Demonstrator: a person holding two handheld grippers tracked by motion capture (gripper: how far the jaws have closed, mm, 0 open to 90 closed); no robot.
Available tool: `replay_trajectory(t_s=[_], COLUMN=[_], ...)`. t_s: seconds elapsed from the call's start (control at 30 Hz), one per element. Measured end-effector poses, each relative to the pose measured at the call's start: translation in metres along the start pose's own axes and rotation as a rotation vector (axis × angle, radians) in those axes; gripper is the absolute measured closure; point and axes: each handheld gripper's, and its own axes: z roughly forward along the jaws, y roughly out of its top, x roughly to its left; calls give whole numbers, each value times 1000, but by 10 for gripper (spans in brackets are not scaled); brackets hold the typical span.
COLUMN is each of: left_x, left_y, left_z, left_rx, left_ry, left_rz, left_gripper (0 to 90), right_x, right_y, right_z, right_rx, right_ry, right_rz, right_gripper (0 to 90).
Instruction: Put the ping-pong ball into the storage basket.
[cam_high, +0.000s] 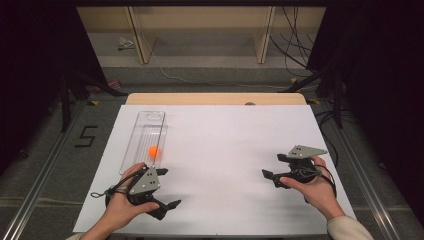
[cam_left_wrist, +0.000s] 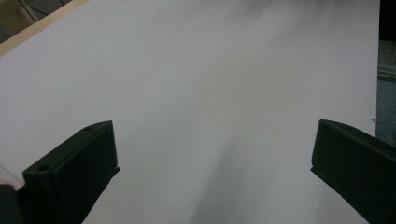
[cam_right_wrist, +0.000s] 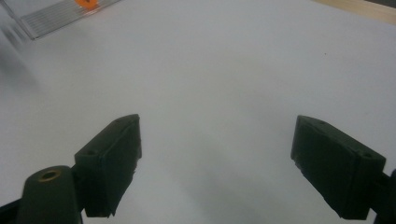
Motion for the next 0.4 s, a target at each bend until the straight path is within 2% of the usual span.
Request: replay_trajectory(t_s=[0.4], left_x=[0], left_y=[1], left_z=[0], left_rx=[-5], left_ry=[-2], left_rz=[1], left_gripper=[0], right_x=[-2], right_y=[-1], right_z=[-3], right_rx=[-29], right_ry=[-6], right_rz=[7], right_gripper=[171])
